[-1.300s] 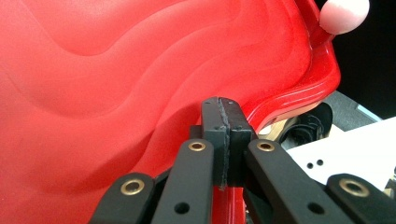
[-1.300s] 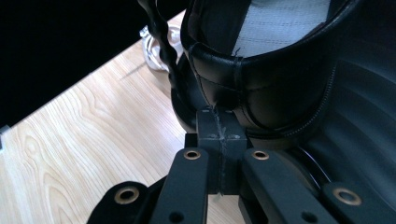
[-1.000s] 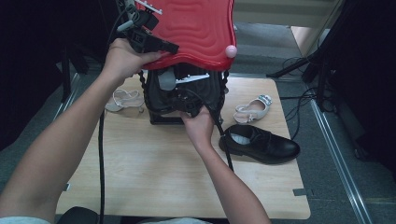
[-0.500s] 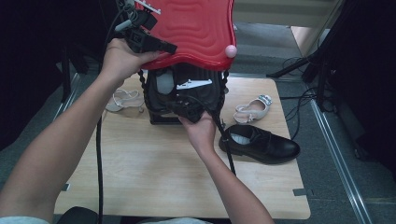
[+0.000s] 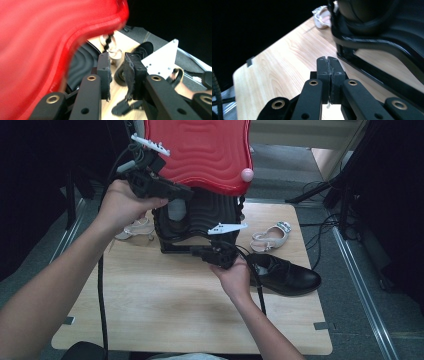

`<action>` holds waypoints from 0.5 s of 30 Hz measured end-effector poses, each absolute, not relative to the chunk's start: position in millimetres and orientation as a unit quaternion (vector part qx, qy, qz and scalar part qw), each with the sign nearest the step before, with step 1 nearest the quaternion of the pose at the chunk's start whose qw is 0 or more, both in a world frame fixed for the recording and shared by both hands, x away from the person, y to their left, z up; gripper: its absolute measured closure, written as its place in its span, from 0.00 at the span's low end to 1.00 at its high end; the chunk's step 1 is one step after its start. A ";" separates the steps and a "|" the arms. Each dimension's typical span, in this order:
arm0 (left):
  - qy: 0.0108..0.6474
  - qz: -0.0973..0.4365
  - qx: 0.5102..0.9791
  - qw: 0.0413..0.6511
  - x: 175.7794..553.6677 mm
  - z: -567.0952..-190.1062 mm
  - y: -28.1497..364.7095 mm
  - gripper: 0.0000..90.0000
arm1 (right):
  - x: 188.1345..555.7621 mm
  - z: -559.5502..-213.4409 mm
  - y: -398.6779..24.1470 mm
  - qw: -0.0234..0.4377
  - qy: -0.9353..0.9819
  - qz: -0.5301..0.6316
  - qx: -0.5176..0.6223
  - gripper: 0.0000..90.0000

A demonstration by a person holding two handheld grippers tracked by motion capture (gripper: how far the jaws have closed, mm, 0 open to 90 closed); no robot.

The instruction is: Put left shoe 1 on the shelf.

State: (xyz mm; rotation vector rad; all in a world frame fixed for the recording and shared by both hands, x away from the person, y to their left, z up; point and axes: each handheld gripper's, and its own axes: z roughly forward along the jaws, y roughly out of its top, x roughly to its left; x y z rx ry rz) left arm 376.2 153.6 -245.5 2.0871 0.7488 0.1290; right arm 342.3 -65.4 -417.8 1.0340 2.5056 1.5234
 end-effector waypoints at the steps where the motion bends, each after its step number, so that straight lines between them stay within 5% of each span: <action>1: 0.301 0.048 0.843 0.444 374.1 -249.6 154.0 0.82 | 339.9 -419.5 -68.1 0.016 0.807 0.487 0.334 1.00; 8: 0.302 0.042 0.843 0.443 364.0 -273.2 158.1 0.76 | 329.5 -429.9 -83.2 -0.004 0.810 0.478 0.341 0.94; 12: 0.307 0.031 0.845 0.436 359.4 -287.6 160.2 0.75 | 314.4 -433.6 -88.3 0.097 0.807 0.471 0.342 0.93; 15: 0.308 0.025 0.843 0.441 356.8 -294.8 161.7 0.73 | 313.8 -435.4 -93.7 0.071 0.803 0.477 0.351 0.88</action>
